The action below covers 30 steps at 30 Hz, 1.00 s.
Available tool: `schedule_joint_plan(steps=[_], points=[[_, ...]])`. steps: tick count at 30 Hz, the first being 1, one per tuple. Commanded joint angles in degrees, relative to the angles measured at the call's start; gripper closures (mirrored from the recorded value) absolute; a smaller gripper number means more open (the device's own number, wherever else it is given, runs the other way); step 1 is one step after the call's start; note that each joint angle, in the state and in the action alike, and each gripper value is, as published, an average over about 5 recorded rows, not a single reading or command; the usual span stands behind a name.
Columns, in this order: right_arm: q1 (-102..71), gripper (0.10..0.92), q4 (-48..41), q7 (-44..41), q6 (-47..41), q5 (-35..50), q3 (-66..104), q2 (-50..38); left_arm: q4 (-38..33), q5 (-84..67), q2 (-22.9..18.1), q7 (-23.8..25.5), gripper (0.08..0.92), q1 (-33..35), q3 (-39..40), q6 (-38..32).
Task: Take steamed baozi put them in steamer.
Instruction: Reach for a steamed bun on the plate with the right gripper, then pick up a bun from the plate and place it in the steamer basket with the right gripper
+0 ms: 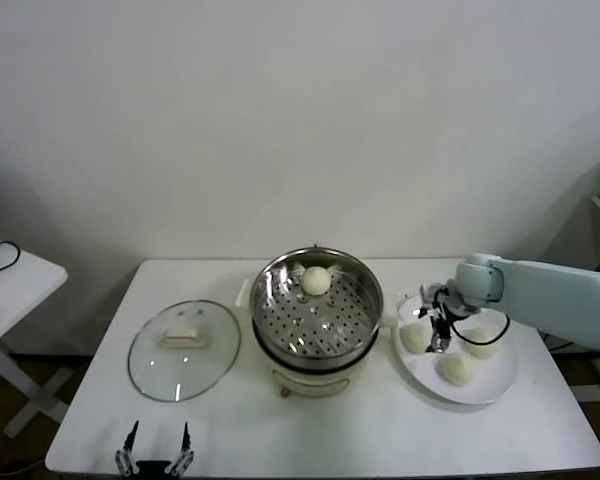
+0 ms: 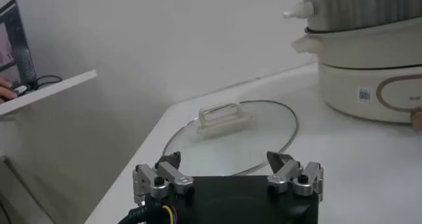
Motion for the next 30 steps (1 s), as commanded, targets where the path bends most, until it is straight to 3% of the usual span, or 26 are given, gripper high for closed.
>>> schedule_joint_plan(steps=[1, 9, 13, 19, 24, 30], points=[[-6.54, 0.216, -3.33, 0.29, -0.61, -2.44, 5.76, 0.84, -0.03, 0.15, 0.02, -0.01, 0.177, 0.03, -0.08, 0.08], [-5.94, 0.367, -2.56, 0.19, -0.62, -2.7, 6.58, 0.48, -0.25, 0.41, 0.05, -0.4, 0.177, 0.2, -0.14, -0.04], [-1.09, 0.405, 1.26, -0.29, -0.78, -0.86, 3.9, -1.85, -0.42, 0.43, 0.07, -0.46, 0.177, 0.23, -0.12, -0.06], [26.07, 0.422, 11.88, -4.07, 1.06, 8.08, -14.71, -5.73, -0.93, 0.53, 0.17, -0.55, 0.177, 0.53, 0.12, -0.03], [53.48, 0.418, 17.08, -11.84, 4.18, 16.92, -30.21, -3.38, -1.31, 0.57, 0.36, -0.57, 0.177, 0.74, 0.59, -0.03], [67.15, 0.414, 21.52, -14.69, 1.61, 27.91, -29.26, 0.04, -0.85, 1.31, 0.8, -0.78, 0.177, 0.93, 1.68, -0.41]])
